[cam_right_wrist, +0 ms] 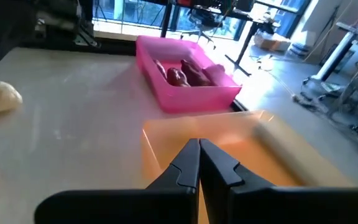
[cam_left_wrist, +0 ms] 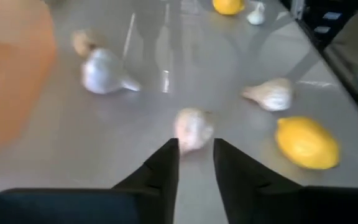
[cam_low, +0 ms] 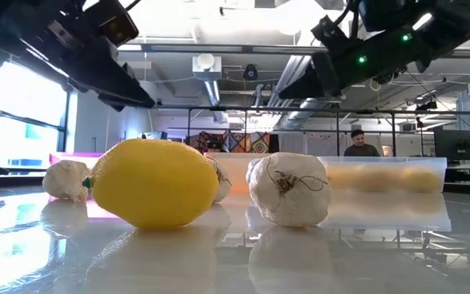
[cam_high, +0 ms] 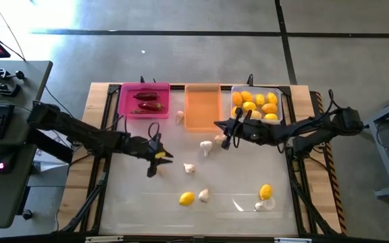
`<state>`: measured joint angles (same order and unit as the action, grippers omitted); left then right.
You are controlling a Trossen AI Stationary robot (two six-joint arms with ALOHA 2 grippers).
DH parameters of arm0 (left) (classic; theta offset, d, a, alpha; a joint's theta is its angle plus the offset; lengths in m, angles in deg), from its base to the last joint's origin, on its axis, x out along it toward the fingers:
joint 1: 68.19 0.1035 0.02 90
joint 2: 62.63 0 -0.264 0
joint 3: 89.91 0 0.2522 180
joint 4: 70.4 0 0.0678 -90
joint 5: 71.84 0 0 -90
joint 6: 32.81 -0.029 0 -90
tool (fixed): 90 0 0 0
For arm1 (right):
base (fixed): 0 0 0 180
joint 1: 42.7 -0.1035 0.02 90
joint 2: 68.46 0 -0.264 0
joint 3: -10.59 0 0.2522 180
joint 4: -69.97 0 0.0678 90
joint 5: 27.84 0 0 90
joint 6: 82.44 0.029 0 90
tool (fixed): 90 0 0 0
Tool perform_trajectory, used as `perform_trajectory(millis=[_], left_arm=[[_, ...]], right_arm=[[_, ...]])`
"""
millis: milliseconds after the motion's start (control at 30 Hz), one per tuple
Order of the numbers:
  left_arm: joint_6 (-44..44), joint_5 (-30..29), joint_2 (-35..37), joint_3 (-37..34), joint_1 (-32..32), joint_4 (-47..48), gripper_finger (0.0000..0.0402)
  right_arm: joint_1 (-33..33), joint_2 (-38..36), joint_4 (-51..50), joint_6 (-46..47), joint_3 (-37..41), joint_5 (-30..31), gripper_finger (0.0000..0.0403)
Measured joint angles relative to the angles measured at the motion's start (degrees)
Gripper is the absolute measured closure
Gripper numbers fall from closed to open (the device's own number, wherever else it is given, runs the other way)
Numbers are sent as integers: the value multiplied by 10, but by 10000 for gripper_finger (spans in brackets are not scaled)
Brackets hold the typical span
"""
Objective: Sort produce into baskets
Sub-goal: Put the yellow lemon into the transparent bin
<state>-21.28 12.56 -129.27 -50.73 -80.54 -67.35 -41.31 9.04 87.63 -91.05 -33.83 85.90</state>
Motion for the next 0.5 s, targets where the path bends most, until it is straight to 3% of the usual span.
perform_trajectory(millis=[200,500], left_arm=[[76,-16,-74,10,-58,-39,266],[90,-53,-194,152,-138,11,252]], right_arm=[[9,0,-3,22,0,-15,402],[10,0,-5,39,0,-15,402]])
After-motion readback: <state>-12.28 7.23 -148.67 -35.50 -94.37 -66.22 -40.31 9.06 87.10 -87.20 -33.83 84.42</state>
